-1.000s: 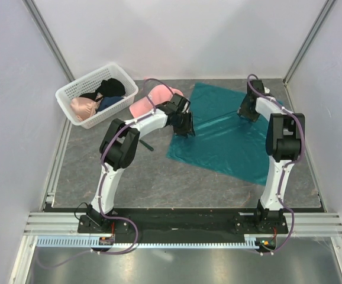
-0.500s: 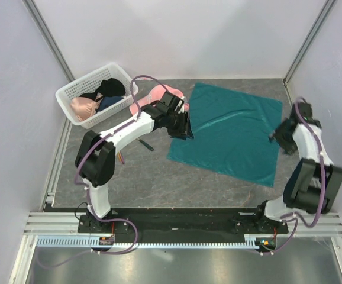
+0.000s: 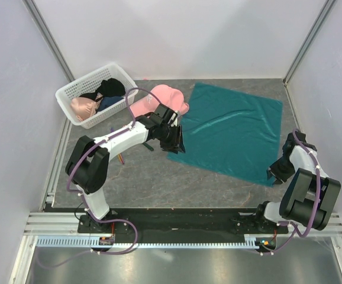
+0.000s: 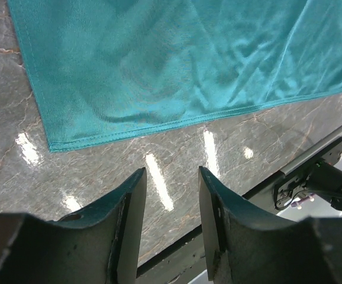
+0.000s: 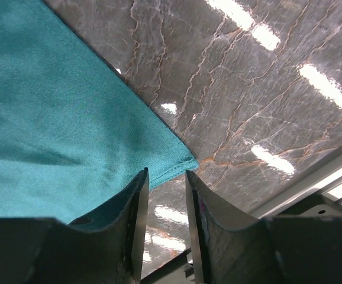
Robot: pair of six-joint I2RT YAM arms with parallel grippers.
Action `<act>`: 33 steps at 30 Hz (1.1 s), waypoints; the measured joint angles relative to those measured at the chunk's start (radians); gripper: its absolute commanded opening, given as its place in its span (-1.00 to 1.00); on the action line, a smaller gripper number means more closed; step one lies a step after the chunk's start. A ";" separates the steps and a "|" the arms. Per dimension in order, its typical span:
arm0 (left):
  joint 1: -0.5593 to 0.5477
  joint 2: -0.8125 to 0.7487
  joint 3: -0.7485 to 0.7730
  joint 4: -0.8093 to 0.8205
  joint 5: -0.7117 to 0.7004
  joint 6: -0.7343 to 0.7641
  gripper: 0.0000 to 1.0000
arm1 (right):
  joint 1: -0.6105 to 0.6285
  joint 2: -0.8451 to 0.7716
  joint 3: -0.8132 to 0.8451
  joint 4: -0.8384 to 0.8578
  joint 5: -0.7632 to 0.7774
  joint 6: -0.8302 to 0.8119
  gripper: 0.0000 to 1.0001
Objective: Fold the napkin into a case and place the utensils inside
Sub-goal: Pick up the flattened napkin from the center of the board.
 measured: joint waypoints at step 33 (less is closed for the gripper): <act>0.046 -0.008 -0.074 -0.040 -0.191 -0.024 0.11 | -0.002 -0.016 -0.087 0.140 -0.032 0.089 -1.00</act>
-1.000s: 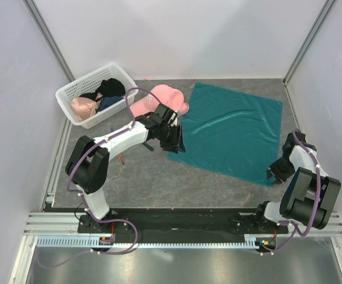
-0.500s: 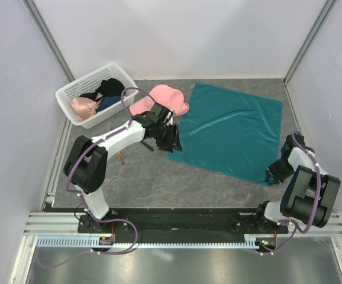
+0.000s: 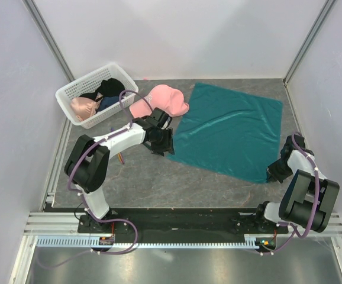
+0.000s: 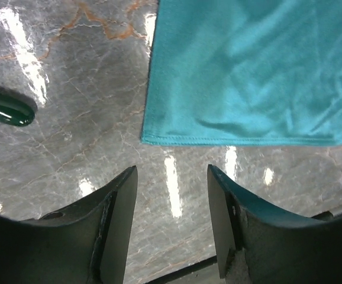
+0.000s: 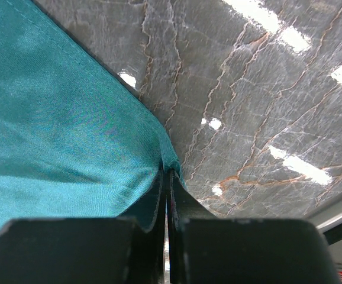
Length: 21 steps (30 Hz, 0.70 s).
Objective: Fold the napkin into a case and place the utensils inside
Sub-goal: Pick up the flattened napkin from the center of the board.
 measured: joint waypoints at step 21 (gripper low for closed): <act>-0.071 0.146 0.079 -0.022 -0.182 -0.054 -0.14 | 0.000 -0.027 -0.005 0.003 -0.020 -0.015 -1.00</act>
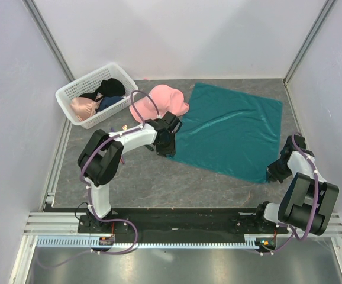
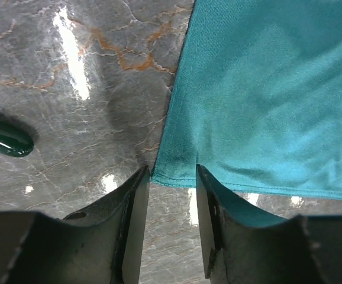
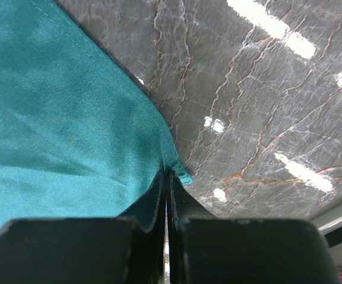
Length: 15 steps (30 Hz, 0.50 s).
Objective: Fold the napkin into a case and place the utensils inside
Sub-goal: Pick up the flattened napkin from the center of the board.
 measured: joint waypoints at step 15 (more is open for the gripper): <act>-0.016 0.024 0.029 -0.030 -0.053 0.003 -0.96 | 0.000 -0.061 0.026 -0.057 0.013 0.005 -1.00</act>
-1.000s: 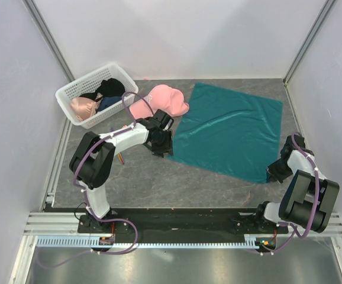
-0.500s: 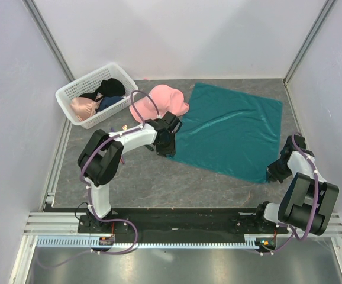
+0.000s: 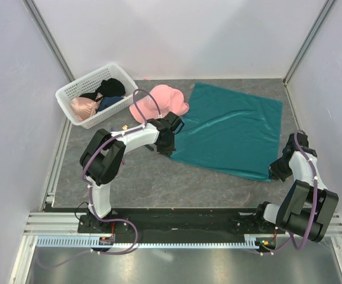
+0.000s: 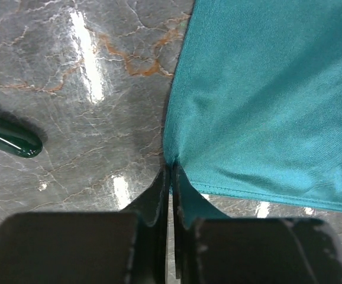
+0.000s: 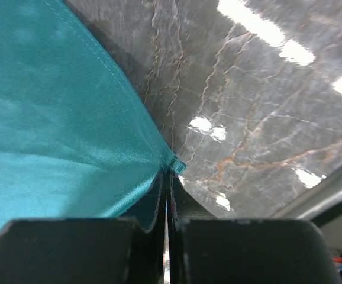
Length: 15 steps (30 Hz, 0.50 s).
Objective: Fold the napkin into a case and place the utensils inside
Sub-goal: Pick up the flattened napkin from the center of the board.
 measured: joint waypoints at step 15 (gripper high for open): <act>-0.005 -0.297 -0.070 0.001 0.188 0.002 -0.96 | 0.000 -0.248 0.188 -0.259 0.139 0.000 -1.00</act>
